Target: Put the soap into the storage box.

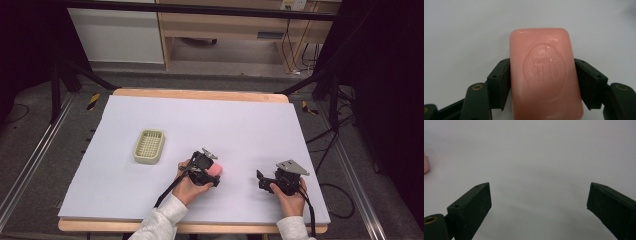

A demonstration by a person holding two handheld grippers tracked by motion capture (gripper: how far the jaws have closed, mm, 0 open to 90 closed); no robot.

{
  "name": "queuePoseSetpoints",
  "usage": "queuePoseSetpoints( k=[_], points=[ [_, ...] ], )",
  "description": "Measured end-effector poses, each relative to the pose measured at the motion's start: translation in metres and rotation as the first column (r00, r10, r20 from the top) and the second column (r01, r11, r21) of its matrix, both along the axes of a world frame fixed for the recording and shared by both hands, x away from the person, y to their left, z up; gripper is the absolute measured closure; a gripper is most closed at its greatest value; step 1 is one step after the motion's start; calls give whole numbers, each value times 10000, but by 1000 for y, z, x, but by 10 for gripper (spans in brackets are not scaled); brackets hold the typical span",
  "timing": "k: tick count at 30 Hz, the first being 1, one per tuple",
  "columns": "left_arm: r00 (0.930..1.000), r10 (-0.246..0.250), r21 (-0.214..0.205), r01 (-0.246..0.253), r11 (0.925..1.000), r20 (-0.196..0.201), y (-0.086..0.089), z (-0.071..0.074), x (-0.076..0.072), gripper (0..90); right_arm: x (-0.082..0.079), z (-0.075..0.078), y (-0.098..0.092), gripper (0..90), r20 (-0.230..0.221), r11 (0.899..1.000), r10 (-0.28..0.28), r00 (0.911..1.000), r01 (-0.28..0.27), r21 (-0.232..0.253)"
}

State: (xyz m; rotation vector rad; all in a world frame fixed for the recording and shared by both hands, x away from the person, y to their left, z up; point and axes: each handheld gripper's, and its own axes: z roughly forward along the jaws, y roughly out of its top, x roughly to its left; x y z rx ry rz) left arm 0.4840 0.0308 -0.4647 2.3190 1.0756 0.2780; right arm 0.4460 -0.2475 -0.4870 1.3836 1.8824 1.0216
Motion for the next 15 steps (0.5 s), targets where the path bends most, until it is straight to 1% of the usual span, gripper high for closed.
queuePoseSetpoints(
  k=[6,10,15],
  points=[
    [10000,-11,42,11,10000,25,0,0,0,367,0,0,0,59,-16,10000,8,10000,-8,0],
    [9999,-6,57,5,10000,109,0,0,-1,371,0,0,0,59,-23,10000,9,10000,-9,9],
    [10000,-71,15,71,10000,68,1,0,0,373,0,0,0,59,-19,10000,11,10000,-11,-5]
  ],
)
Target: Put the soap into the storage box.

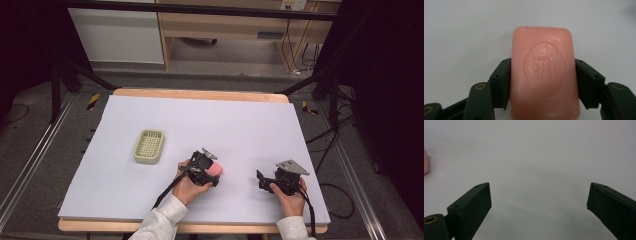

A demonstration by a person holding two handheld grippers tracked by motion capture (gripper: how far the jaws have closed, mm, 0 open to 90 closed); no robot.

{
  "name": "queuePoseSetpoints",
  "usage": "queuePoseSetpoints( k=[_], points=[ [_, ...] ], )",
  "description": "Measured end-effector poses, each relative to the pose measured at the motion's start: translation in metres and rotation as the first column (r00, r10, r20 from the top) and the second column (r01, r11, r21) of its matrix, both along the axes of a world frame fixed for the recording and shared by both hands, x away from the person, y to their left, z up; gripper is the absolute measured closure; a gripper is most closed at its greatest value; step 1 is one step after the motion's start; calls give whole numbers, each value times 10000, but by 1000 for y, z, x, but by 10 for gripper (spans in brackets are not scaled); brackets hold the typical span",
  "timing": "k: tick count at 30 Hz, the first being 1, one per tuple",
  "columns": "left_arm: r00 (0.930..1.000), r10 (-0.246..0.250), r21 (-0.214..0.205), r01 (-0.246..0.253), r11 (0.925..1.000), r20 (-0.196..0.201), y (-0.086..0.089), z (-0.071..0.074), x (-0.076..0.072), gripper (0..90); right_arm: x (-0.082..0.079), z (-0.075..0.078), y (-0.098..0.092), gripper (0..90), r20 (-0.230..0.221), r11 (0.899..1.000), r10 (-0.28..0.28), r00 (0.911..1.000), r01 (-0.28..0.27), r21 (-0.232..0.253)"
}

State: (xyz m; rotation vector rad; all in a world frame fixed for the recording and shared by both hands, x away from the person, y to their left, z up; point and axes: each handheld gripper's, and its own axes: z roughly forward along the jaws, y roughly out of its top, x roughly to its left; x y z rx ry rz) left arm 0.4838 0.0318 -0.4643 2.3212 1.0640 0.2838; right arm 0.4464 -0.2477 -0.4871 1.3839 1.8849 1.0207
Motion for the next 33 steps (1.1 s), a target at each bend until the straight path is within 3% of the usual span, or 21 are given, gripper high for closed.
queuePoseSetpoints(
  k=[13,33],
  points=[
    [9999,-63,-255,67,9997,149,10,8,-1,374,0,0,0,59,20,10000,10,10000,-10,-10],
    [9986,373,-829,-342,9960,363,52,27,-6,374,0,0,0,58,17,10000,-22,10000,22,-18]
  ],
)
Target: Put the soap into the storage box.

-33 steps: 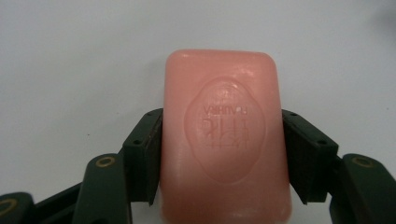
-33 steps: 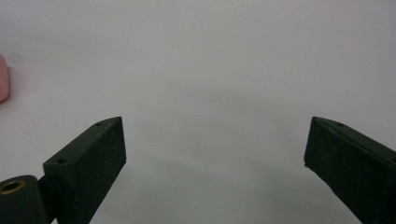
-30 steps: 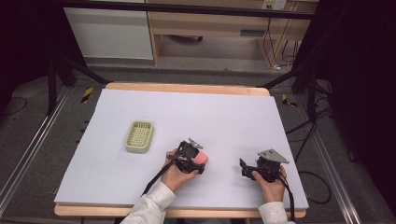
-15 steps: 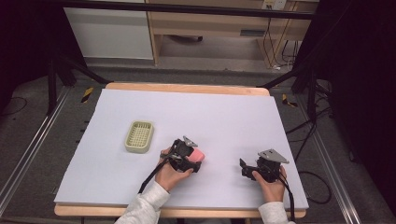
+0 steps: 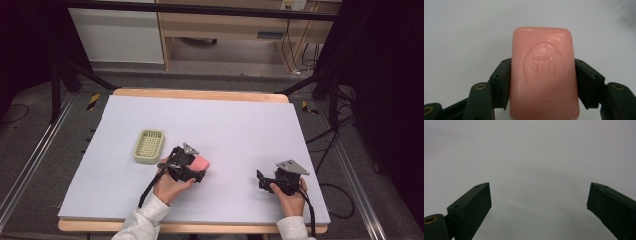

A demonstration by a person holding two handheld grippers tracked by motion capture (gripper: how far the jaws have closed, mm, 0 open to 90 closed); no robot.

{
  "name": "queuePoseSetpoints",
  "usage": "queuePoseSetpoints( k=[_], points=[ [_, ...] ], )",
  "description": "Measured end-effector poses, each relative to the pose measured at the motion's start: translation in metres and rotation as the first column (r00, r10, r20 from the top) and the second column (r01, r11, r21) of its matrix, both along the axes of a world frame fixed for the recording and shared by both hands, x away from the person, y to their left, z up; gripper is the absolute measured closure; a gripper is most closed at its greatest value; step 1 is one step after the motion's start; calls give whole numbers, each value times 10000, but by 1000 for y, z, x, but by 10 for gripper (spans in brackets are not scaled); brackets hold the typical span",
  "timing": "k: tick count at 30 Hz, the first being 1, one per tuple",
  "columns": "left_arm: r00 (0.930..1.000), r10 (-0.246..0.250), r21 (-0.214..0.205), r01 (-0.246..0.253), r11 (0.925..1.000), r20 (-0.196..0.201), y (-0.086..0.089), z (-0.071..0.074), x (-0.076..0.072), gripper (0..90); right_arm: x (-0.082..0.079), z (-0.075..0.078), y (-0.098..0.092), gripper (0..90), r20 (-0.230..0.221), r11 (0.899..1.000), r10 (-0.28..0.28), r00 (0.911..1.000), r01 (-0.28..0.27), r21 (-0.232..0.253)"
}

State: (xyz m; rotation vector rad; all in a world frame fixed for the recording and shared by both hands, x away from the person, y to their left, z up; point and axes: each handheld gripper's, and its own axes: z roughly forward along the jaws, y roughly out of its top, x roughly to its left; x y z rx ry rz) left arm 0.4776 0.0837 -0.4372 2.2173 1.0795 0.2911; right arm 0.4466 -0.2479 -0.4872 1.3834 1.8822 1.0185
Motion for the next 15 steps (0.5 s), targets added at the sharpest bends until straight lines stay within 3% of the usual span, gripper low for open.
queuePoseSetpoints(
  k=[15],
  points=[
    [9995,244,-96,-243,9997,185,35,15,-6,374,0,0,0,58,-69,10000,-67,10000,67,68]
  ],
)
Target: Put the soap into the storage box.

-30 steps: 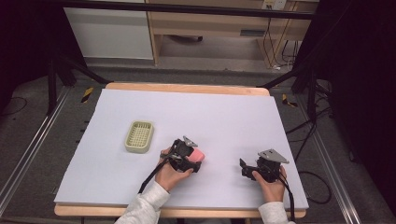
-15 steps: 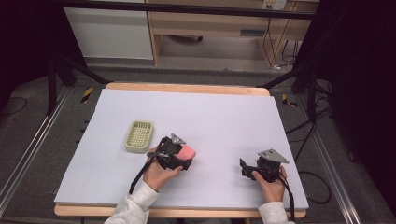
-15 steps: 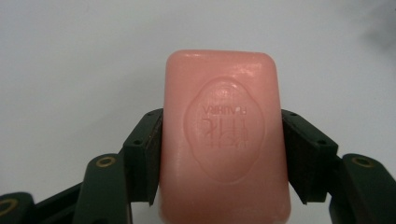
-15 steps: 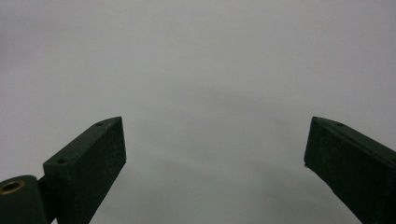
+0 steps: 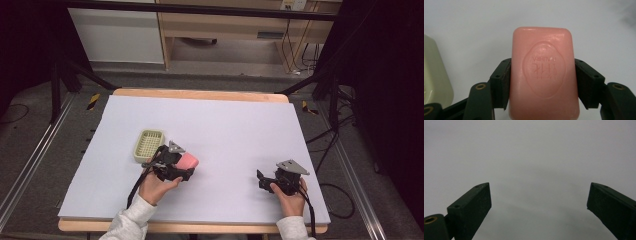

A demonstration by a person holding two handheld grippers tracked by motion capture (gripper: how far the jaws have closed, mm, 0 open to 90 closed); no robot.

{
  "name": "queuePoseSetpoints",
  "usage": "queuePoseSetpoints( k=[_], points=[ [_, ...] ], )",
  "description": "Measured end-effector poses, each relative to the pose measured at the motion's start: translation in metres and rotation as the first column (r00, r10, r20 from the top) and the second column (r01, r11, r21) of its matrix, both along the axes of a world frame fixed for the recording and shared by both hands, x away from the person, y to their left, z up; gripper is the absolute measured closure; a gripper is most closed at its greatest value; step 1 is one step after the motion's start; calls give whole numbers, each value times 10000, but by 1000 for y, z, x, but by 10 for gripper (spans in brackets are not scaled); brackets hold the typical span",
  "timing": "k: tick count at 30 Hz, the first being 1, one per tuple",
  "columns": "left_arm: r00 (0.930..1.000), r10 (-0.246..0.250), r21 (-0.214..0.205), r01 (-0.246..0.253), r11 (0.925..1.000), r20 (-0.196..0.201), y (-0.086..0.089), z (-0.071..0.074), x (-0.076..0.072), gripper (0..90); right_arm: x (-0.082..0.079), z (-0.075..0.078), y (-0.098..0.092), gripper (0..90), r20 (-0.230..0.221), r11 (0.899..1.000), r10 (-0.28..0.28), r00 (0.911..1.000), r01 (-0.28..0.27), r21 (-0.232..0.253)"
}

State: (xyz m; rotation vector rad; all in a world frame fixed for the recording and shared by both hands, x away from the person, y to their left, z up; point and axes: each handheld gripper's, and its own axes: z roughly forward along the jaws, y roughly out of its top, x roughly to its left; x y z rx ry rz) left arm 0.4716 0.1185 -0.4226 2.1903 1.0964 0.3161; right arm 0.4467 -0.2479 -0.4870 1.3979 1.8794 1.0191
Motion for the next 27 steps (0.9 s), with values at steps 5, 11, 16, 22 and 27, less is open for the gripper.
queuePoseSetpoints(
  k=[5,11,16,22,27],
  points=[
    [9998,183,-53,-183,9998,47,10,2,1,374,0,0,0,58,52,10000,71,10000,-71,-60],
    [9990,449,-110,-448,9989,92,22,7,6,374,0,0,0,59,33,10000,67,10000,-67,-36],
    [9974,702,-217,-699,9973,129,32,11,10,374,0,0,1,58,37,10000,71,10000,-71,-38],
    [9951,964,-384,-956,9947,210,44,17,13,374,0,0,0,58,20,10000,83,10000,-83,-18],
    [9925,1194,-463,-1181,9919,251,51,20,16,374,0,0,0,59,13,10000,56,10000,-56,-5]
  ],
)
